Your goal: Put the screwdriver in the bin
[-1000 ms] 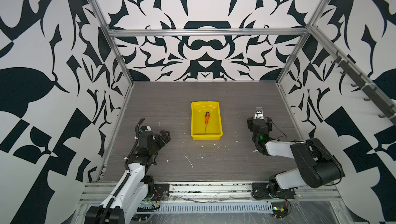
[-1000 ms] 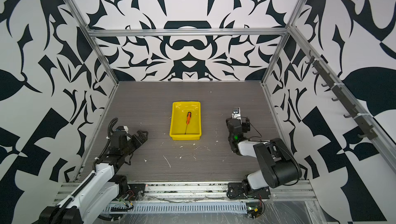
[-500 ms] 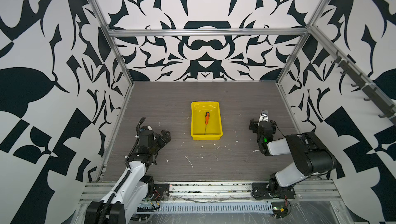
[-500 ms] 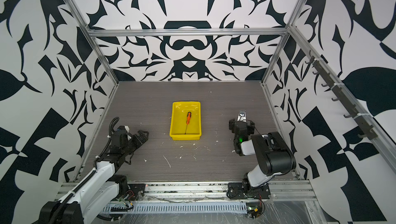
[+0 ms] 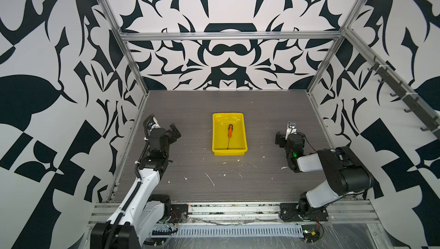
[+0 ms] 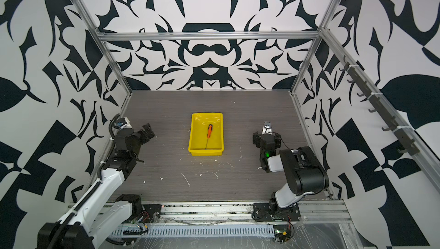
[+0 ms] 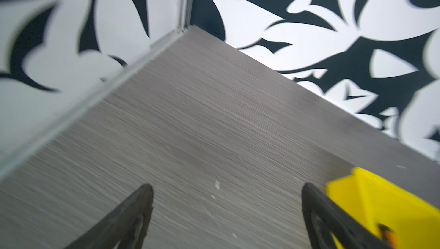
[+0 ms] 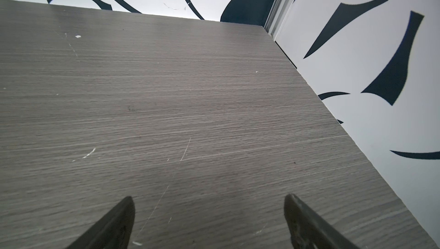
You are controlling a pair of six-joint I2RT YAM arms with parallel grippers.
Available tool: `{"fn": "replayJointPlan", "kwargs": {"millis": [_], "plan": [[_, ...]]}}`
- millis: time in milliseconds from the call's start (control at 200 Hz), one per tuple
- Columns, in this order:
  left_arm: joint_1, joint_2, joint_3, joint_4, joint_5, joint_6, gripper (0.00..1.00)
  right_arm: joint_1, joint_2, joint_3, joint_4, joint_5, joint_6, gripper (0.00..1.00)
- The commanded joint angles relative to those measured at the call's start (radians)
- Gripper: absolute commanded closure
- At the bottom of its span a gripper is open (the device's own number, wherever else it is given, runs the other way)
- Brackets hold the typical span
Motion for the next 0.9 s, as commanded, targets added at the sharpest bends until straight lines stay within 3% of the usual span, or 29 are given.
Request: {"fn": "replayJointPlan", "kwargs": {"millis": [0,295,620,760,895], "plan": [[0.001,0.077,-0.072,0.190,-0.107,0.193,0.00,-0.001,-0.011,0.025,0.018,-0.007,-0.010,0.00],[0.002,0.179,-0.229,0.518,-0.077,0.278,0.00,-0.001,-0.011,0.025,0.018,-0.008,-0.009,0.00],[0.001,0.280,-0.263,0.752,-0.083,0.302,0.00,0.000,-0.012,0.027,0.019,-0.008,-0.009,0.00],[0.001,0.312,-0.213,0.712,-0.066,0.319,0.00,-0.001,-0.011,0.027,0.018,-0.008,-0.010,0.00],[0.001,0.397,-0.212,0.792,-0.070,0.359,0.00,-0.001,-0.012,0.026,0.018,-0.007,-0.009,0.00]]}}
